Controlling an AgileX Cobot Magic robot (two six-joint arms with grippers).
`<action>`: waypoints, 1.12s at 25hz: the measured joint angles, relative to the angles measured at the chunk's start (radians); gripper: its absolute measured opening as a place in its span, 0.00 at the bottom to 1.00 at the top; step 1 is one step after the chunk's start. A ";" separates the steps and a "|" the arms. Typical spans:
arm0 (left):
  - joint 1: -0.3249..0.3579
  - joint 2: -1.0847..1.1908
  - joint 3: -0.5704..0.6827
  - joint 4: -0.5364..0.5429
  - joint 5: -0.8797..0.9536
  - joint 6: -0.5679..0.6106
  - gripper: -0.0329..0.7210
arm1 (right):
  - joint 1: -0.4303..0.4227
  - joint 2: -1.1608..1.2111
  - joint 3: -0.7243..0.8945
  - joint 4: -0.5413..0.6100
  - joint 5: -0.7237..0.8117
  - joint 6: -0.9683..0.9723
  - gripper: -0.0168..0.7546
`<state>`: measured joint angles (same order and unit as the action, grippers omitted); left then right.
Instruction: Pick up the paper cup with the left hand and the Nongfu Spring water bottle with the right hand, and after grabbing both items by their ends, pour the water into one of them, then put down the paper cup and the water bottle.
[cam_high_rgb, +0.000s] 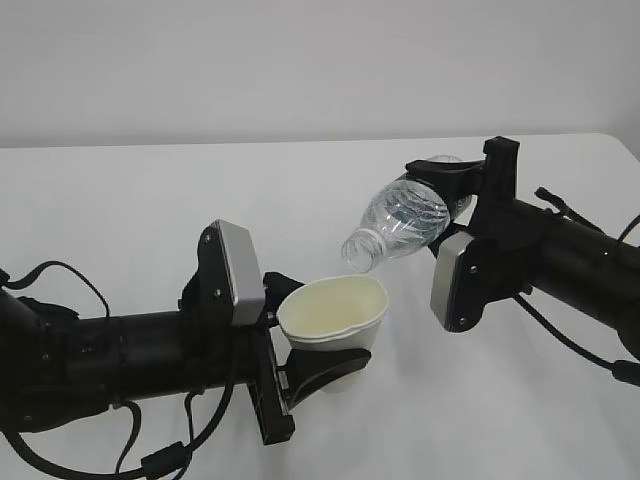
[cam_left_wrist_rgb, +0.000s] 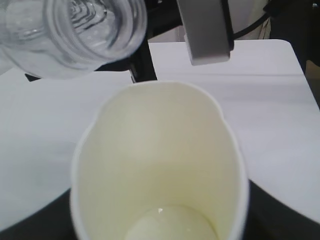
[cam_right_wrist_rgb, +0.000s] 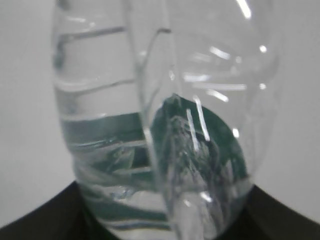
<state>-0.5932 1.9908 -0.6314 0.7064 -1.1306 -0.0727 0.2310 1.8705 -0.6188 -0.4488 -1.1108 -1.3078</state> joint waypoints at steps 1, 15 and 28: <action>0.000 0.000 0.000 0.000 0.000 0.000 0.62 | 0.000 0.000 0.000 0.000 0.000 -0.004 0.59; 0.000 0.000 0.000 0.000 0.019 0.000 0.61 | 0.000 0.000 0.000 0.000 0.000 -0.055 0.59; 0.000 0.000 0.000 0.000 0.019 0.000 0.61 | 0.000 0.000 -0.005 0.000 0.000 -0.068 0.59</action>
<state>-0.5932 1.9908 -0.6314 0.7064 -1.1112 -0.0727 0.2310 1.8705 -0.6243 -0.4488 -1.1108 -1.3758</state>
